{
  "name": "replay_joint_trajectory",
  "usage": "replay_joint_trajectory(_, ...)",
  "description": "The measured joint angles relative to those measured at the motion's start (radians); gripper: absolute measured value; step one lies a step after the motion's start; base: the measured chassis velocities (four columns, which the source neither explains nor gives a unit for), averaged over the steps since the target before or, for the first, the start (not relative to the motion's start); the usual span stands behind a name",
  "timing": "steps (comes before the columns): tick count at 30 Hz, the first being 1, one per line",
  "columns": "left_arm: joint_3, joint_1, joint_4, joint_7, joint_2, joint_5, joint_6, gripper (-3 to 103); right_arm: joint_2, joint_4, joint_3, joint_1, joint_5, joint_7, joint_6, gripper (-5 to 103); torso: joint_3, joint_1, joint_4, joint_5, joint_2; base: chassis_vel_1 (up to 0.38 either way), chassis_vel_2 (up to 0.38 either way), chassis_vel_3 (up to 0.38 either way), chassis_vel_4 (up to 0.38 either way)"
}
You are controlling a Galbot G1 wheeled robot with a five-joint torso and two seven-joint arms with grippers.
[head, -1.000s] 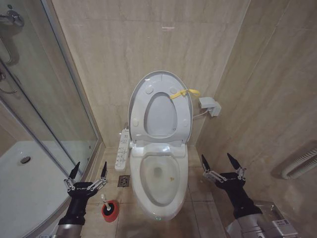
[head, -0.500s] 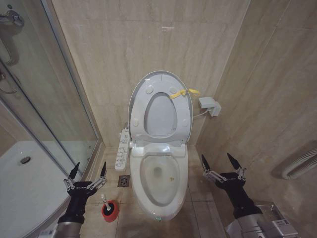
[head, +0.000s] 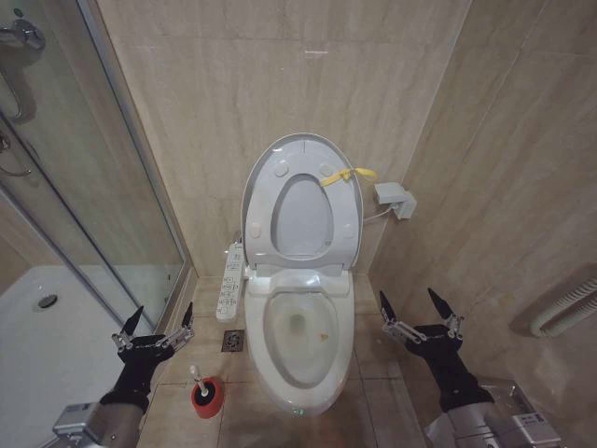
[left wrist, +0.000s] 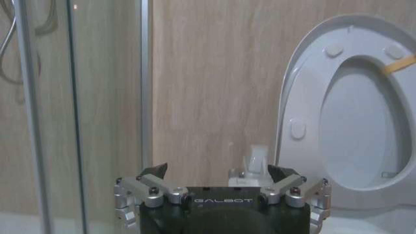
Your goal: Open the toilet lid, clean the toilet bowl with a toilet brush, close the toilet lid, and flush.
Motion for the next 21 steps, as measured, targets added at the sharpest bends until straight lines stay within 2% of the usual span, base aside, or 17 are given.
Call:
replay_joint_trajectory(2,-0.013,-0.006,-0.022,0.002,-0.009,-0.008,0.055,100,0.0,0.0,0.0,0.0,0.0,0.0,0.0,100,0.0,0.0,0.0,0.0001,0.0,0.0,0.0,0.0,0.0)
replay_joint_trajectory(10,-0.014,-0.007,-0.021,0.004,-0.012,-0.01,0.061,100,0.0,0.0,0.0,0.0,0.0,0.0,0.0,100,0.0,0.0,-0.0001,0.0001,0.0,0.0,0.0,0.0,0.0)
replay_joint_trajectory(11,-0.011,-0.005,-0.006,0.008,-0.015,-0.009,0.048,100,0.0,0.0,0.0,0.0,0.0,0.0,0.0,100,0.0,0.0,-0.0001,0.0004,0.0,0.0,0.0,0.0,0.0)
replay_joint_trajectory(14,0.014,0.006,0.103,0.033,-0.031,0.007,-0.046,100,0.0,0.0,0.0,0.0,0.0,0.0,0.0,100,0.0,0.0,-0.0001,0.0,0.0,0.0,0.0,0.0,0.0)
replay_joint_trajectory(15,0.014,0.006,0.103,0.033,-0.031,0.007,-0.046,100,0.0,0.0,0.0,0.0,0.0,0.0,0.0,100,0.0,0.0,-0.0001,0.0,0.0,0.0,0.0,0.0,0.0)
replay_joint_trajectory(17,0.027,0.017,0.165,0.045,-0.038,0.019,-0.109,100,0.0,0.0,0.0,0.0,0.0,0.0,0.0,100,0.0,0.0,0.0001,-0.001,0.0,0.0,0.0,0.0,0.0)
replay_joint_trajectory(20,0.027,0.023,0.145,0.046,-0.04,0.031,-0.13,100,0.0,0.0,0.0,0.0,0.0,0.0,0.0,100,0.0,0.0,-0.0005,0.0003,0.0,0.0,0.0,0.0,0.0)
replay_joint_trajectory(21,0.032,0.031,0.152,0.046,-0.046,0.05,-0.149,100,0.0,0.0,0.0,0.0,0.0,0.0,0.0,100,0.0,0.0,0.0001,0.0007,0.0,0.0,0.0,0.0,0.0)
